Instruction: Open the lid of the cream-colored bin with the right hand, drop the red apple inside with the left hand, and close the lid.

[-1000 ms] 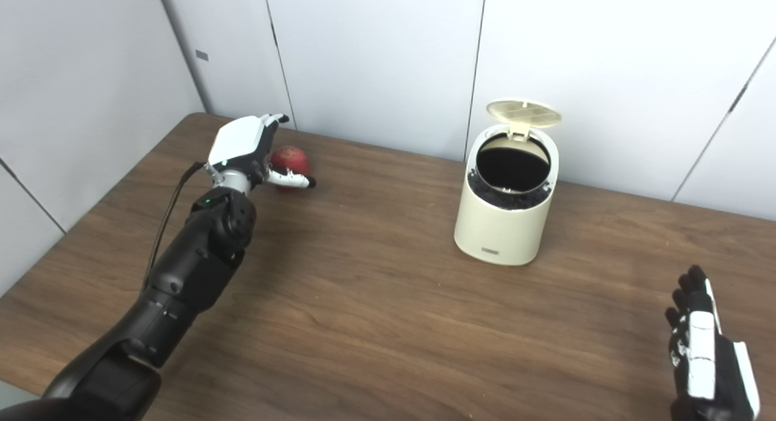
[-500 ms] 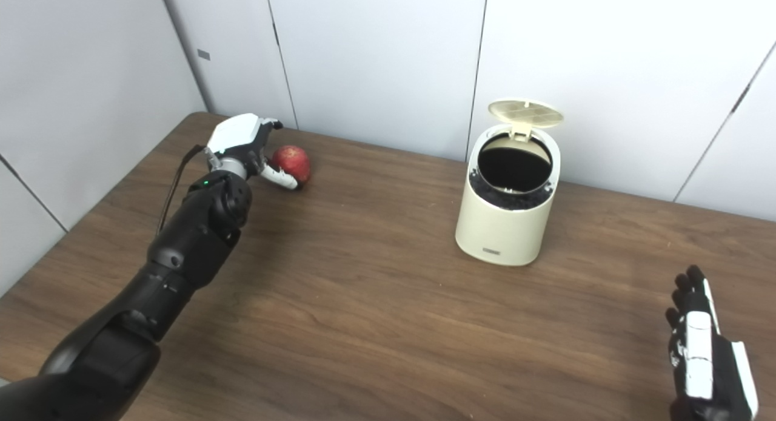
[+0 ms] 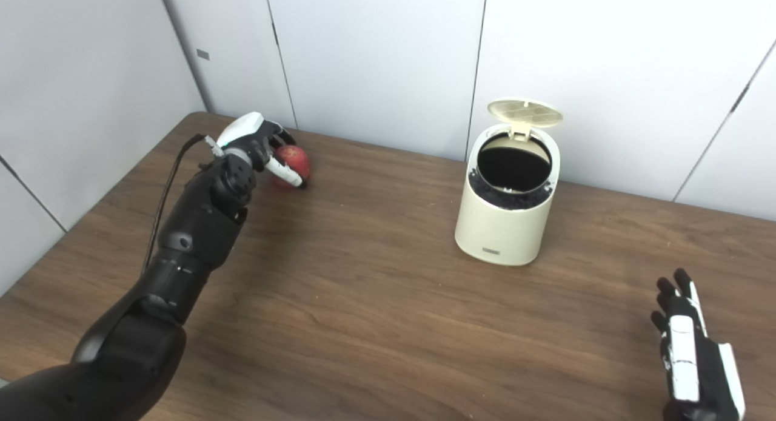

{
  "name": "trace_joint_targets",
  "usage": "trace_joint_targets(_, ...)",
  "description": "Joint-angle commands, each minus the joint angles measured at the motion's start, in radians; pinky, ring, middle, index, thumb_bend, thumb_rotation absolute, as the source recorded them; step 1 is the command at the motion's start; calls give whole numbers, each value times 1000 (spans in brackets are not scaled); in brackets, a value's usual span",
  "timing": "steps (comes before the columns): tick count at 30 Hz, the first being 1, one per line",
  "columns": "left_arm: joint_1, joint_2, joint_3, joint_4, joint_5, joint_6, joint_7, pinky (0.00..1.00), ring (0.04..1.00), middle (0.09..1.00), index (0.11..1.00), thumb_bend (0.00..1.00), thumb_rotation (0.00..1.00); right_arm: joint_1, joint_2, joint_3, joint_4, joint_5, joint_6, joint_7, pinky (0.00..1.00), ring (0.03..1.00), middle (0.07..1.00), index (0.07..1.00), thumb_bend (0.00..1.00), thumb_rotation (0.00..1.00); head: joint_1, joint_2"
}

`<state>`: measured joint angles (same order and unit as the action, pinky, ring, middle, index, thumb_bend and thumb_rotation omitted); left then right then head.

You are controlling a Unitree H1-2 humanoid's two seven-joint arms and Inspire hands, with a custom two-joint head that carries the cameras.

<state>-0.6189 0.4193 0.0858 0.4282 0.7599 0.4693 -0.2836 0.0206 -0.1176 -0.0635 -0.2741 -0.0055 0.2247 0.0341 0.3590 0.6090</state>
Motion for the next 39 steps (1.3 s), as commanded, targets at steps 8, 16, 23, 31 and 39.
trace_joint_targets(8, -76, 15, 16, 0, 1, 0, -22, 490, 577, 670, 751, 788, 16, -18, -10, -15, -14, 16, -58, 1, 964, 968, 940, 962, 500, 1000, -9, 4)
trace_joint_targets(16, -44, 18, -34, -29, -54, -13, 123, 339, 389, 461, 553, 509, 0, -18, -4, -24, -15, 32, -52, -2, 966, 972, 934, 957, 539, 1000, -11, 10)
trace_joint_targets(23, -35, 46, -94, -26, -88, -28, 166, 420, 442, 505, 480, 501, 0, -18, -1, -33, -14, 47, -56, 0, 949, 965, 926, 947, 539, 1000, -19, 13)
trace_joint_targets(31, -3, 46, -101, -98, -134, -42, 222, 425, 443, 509, 471, 502, 0, -12, -13, -27, 7, 36, -86, 10, 954, 972, 932, 950, 541, 1000, -55, 9)
trace_joint_targets(39, 71, -23, -50, -324, -206, -35, 301, 420, 431, 492, 479, 502, 0, -12, -13, -28, 84, 32, -153, 8, 964, 977, 940, 954, 546, 1000, -141, -11)
